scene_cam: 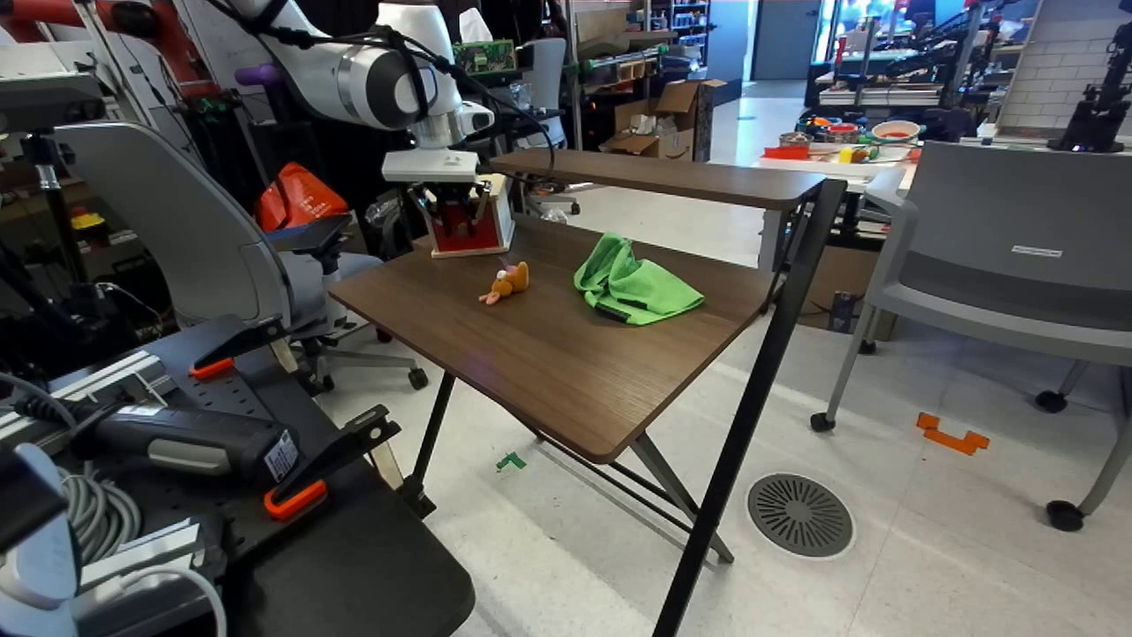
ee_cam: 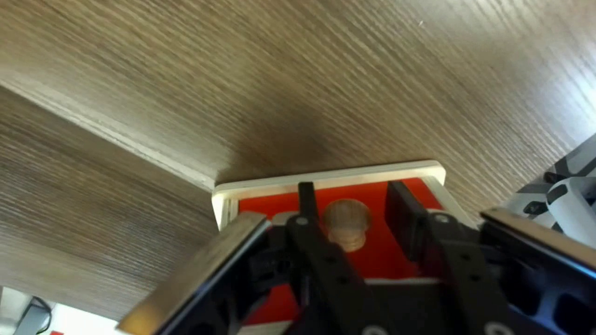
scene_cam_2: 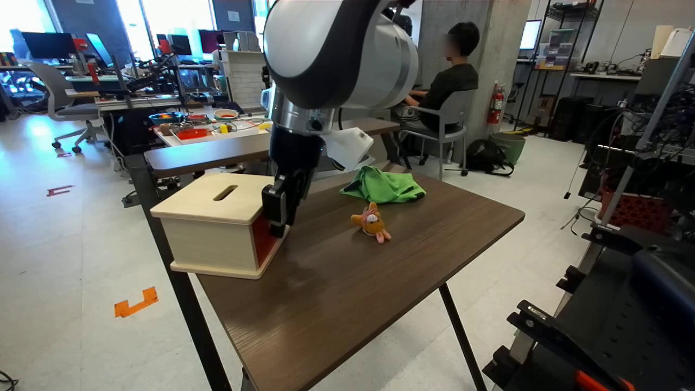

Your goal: Open the drawer

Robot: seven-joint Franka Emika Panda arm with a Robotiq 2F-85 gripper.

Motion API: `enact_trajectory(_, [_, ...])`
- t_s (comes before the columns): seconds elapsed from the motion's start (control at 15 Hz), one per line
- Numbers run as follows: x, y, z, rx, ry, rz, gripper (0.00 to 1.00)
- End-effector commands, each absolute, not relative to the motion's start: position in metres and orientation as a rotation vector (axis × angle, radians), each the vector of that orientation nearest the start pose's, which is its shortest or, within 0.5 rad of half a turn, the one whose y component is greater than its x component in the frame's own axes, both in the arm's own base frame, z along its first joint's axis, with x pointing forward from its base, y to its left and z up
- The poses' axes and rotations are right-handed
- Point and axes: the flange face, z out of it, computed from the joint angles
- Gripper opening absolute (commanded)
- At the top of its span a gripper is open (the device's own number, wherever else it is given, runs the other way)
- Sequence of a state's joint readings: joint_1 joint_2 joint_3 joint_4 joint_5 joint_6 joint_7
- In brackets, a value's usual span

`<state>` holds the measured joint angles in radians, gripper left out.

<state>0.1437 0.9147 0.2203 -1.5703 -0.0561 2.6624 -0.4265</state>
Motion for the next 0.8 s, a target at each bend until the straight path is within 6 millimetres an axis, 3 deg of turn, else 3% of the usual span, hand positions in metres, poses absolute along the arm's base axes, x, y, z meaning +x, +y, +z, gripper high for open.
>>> enact_trajectory(0.0, [0.683,0.238,0.129,-2.800,-1.035,-0.386,0.63])
enact_trajectory(0.13, [0.684,0.237,0.127,-2.804,-1.028,-0.382,0.59])
enact_trajectory(0.2, [0.684,0.236,0.125,-2.805,-1.032,-0.377,0.15])
enact_trajectory(0.27, [0.684,0.236,0.125,-2.805,-1.032,-0.376,0.20])
enact_trajectory(0.33, [0.684,0.236,0.124,-2.805,-1.031,-0.372,0.20])
enact_trajectory(0.47, [0.682,0.234,0.125,-2.803,-1.032,-0.364,0.06])
enact_trajectory(0.73, [0.680,0.225,0.126,-2.816,-1.045,-0.304,0.07])
